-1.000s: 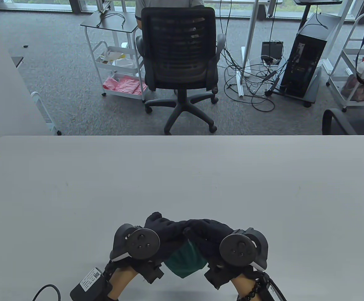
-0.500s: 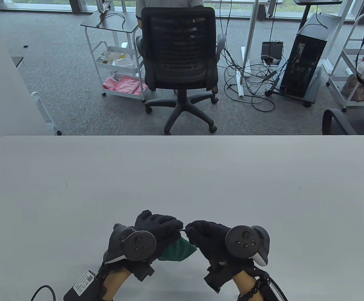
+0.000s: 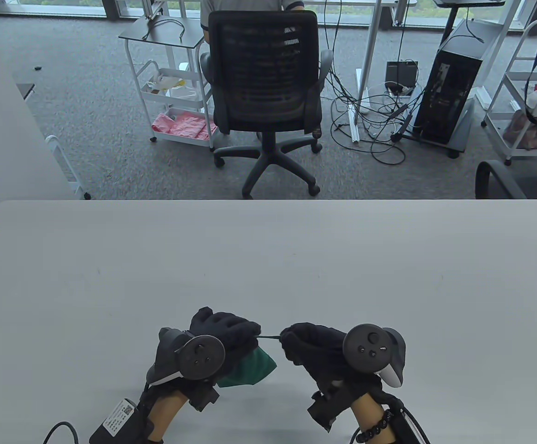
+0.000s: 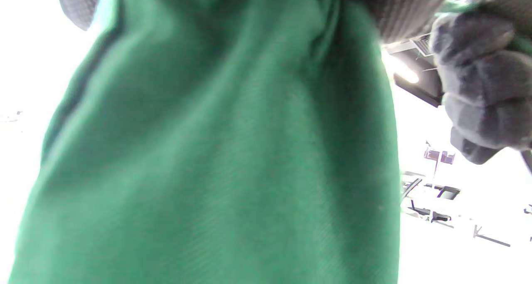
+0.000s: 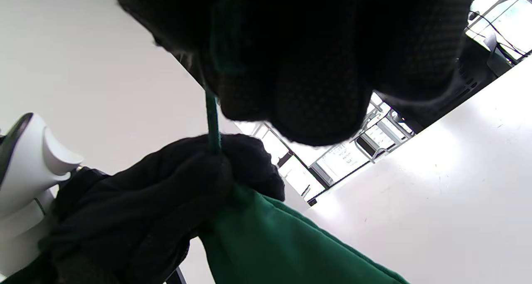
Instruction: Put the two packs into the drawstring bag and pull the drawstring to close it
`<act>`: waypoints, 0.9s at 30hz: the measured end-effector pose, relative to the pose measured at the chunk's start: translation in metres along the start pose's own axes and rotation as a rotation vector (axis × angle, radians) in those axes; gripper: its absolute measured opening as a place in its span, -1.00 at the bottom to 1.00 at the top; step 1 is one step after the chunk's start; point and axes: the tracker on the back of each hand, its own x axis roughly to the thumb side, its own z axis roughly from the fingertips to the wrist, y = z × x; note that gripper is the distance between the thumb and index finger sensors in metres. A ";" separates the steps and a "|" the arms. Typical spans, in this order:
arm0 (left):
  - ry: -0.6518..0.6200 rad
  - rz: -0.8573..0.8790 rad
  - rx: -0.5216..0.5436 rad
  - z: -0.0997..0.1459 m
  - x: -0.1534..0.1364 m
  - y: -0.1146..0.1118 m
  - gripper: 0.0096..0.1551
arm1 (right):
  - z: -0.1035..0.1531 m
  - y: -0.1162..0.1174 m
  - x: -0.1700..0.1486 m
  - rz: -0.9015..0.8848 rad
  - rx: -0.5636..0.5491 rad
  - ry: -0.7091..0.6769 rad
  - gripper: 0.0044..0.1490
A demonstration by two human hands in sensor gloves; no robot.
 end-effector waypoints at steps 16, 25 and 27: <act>0.029 0.014 0.004 0.001 -0.010 0.003 -0.54 | 0.000 -0.009 -0.006 -0.008 -0.006 0.013 -0.54; 0.036 0.023 0.008 0.003 -0.012 0.004 -0.54 | 0.001 -0.013 -0.007 0.001 -0.014 0.014 -0.54; 0.042 0.023 0.004 0.003 -0.013 0.004 -0.54 | 0.001 -0.013 -0.007 0.006 -0.011 0.011 -0.54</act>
